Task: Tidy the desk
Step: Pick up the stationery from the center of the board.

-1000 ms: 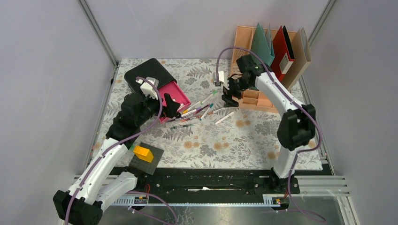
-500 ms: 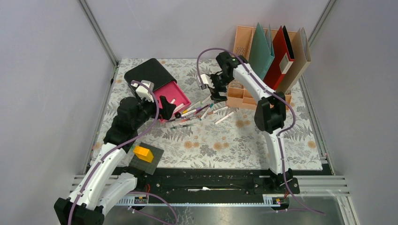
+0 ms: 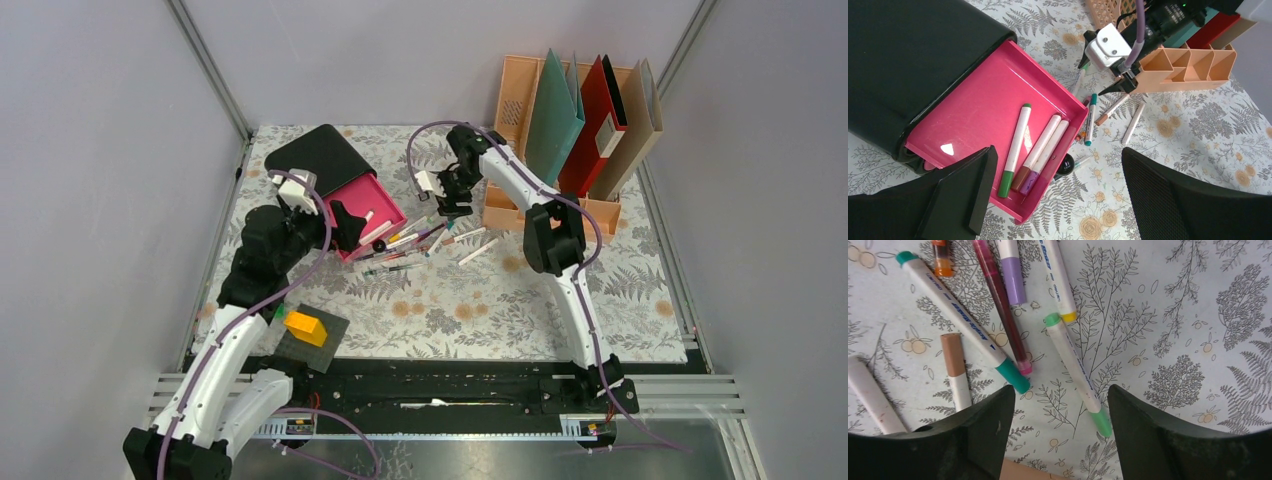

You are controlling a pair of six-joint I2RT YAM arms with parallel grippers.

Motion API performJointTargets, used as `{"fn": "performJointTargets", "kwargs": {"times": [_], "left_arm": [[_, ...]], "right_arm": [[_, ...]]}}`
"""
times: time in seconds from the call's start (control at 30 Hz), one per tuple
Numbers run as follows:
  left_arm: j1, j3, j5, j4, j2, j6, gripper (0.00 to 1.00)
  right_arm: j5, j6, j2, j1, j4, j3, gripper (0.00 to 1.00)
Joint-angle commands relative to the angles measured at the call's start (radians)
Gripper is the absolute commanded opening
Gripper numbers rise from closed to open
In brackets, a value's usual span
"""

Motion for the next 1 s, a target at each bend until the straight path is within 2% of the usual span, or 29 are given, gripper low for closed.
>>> {"fn": "performJointTargets", "kwargs": {"times": [0.0,0.23,0.6,0.8,0.97], "left_arm": [[0.029,-0.007,0.062,0.076,-0.016,-0.011,0.99],[0.059,-0.015,0.112,0.095,-0.013,-0.025,0.99],[0.086,-0.023,0.160,0.114,-0.009,-0.038,0.99],[0.099,-0.028,0.190,0.129,-0.009,-0.047,0.99],[0.108,-0.030,0.212,0.140,-0.009,-0.056,0.99]], "right_arm": [[0.030,-0.003,0.030,0.006,0.024,0.051,0.71],[0.054,0.004,0.066,0.009,0.044,0.064,0.52],[0.071,0.027,0.103,0.011,0.047,0.067,0.44],[0.095,0.029,0.087,0.019,0.024,0.021,0.27],[0.131,0.061,0.051,0.023,0.009,-0.047,0.20]]}}
